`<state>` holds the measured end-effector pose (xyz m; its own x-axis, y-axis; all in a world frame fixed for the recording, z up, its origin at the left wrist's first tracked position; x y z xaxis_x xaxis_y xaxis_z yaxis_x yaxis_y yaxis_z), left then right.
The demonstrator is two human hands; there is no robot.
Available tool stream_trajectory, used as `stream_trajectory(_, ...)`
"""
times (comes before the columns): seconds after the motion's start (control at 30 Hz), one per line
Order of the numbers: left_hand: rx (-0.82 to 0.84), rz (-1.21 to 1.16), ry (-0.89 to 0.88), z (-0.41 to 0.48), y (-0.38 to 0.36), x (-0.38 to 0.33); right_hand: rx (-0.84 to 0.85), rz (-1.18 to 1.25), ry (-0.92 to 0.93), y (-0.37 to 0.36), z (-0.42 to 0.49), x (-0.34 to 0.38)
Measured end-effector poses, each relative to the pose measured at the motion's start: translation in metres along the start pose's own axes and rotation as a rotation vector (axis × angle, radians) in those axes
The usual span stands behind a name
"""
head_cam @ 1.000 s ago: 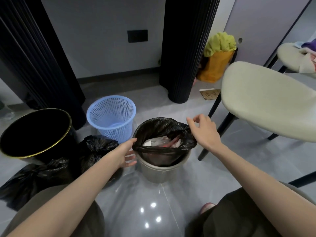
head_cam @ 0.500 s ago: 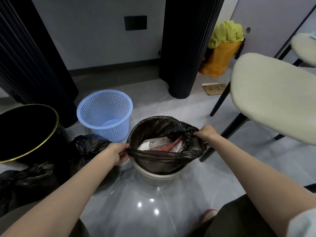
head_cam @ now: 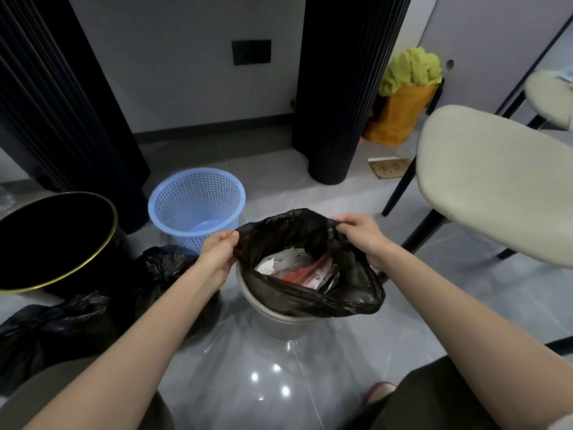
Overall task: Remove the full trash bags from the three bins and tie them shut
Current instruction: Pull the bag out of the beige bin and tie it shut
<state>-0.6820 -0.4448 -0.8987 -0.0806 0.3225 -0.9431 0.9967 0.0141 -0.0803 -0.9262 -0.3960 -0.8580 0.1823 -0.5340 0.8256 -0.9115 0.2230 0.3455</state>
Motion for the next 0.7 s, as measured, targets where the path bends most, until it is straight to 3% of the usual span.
stream_trajectory(0.1,0.062,0.098,-0.019,-0.007,-0.001,0.001,0.209,-0.318,0.035,-0.006,-0.015,0.006)
stream_trajectory(0.2,0.115,0.352,-0.055,-0.01,-0.002,0.006,0.246,-0.579,0.042,-0.009,-0.02,0.008)
stream_trajectory(0.4,0.193,0.48,-0.076,-0.017,-0.006,0.003,-0.051,-0.586,0.073,-0.008,0.0,0.009)
stream_trajectory(0.47,0.24,0.588,-0.115,-0.02,-0.004,0.003,0.007,-0.651,-0.024,-0.015,0.008,0.0)
stream_trajectory(0.57,0.304,0.951,-0.198,-0.015,0.008,0.009,0.121,-0.866,-0.082,-0.027,0.014,-0.016)
stream_trajectory(0.7,0.236,0.904,-0.281,-0.015,0.011,0.005,-0.012,-0.646,0.054,-0.035,0.014,-0.009)
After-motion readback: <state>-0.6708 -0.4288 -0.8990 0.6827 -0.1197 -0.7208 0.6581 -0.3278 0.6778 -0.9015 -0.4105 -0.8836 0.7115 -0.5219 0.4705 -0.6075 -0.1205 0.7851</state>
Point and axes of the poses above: each hand's wrist, its own z-axis towards the middle knuckle, its own y-axis out of the back of the hand, x = y × z, the point moved 2 cm from there along z, towards the middle knuckle, and after that the axes turned 9 degrees about -y, right-handed, at the moved point
